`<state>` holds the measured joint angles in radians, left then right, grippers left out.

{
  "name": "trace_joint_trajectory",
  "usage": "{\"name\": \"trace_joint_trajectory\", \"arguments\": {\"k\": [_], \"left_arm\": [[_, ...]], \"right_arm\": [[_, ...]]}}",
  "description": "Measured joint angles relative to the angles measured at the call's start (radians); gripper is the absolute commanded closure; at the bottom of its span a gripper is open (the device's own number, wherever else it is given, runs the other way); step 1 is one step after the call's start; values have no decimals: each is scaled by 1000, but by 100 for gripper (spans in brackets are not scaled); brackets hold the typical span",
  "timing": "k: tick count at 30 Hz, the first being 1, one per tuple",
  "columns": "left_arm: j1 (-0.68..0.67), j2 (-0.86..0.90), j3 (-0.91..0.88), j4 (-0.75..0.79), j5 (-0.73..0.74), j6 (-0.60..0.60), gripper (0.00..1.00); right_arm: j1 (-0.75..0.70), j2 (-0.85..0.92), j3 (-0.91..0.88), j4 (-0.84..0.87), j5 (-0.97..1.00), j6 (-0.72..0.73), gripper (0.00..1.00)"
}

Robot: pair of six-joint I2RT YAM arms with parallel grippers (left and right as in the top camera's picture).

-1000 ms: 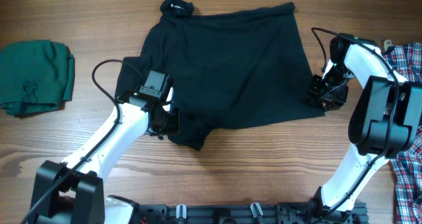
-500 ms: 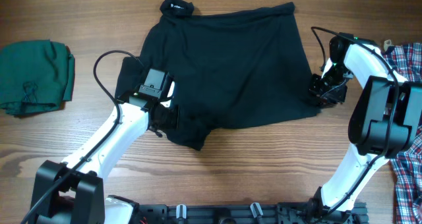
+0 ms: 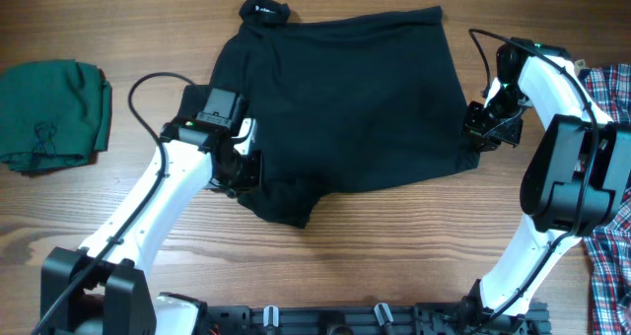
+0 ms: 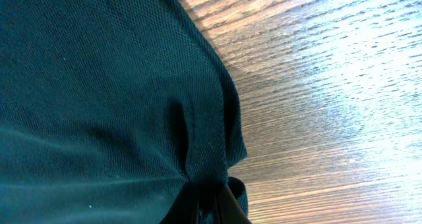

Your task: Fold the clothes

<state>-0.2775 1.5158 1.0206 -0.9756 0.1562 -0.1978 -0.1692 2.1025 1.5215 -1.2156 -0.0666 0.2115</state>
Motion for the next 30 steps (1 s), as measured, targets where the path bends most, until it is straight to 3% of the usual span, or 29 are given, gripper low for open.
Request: {"name": "trace_joint_trajectory", "arguments": {"k": [2,4,7,8,11,13,14,16,17,19,22,26,30], "left_arm": [[37,0,0,-14,11,-6,84],[59,0,0,-21,15,-11,57],[64,0,0,-24,18,4,41],[64,0,0,-29,18,11,40],[64,0,0,-37,22,25,58],[64,0,0,-58,25,29,54],[64,0,0,-66,26,29,48],[64,0,-4,-66,25,31,46],[64,0,-13,-54,25,29,46],[64,0,-25,-42,25,29,45],[65,0,-27,20,26,29,45],[78,0,3,41,26,29,45],[78,0,83,24,25,29,55]], "right_arm": [[0,0,0,0,0,0,96],[0,0,0,1,0,0,95],[0,0,0,10,0,0,96],[0,0,0,16,0,0,96],[0,0,0,36,0,0,96],[0,0,0,49,0,0,95],[0,0,0,50,0,0,85],[0,0,0,55,0,-5,50],[0,0,0,60,1,-3,25],[0,0,0,56,7,0,9],[0,0,0,61,46,-3,0],[-5,0,28,107,64,-28,0],[-5,1,162,67,46,-68,0]]}}
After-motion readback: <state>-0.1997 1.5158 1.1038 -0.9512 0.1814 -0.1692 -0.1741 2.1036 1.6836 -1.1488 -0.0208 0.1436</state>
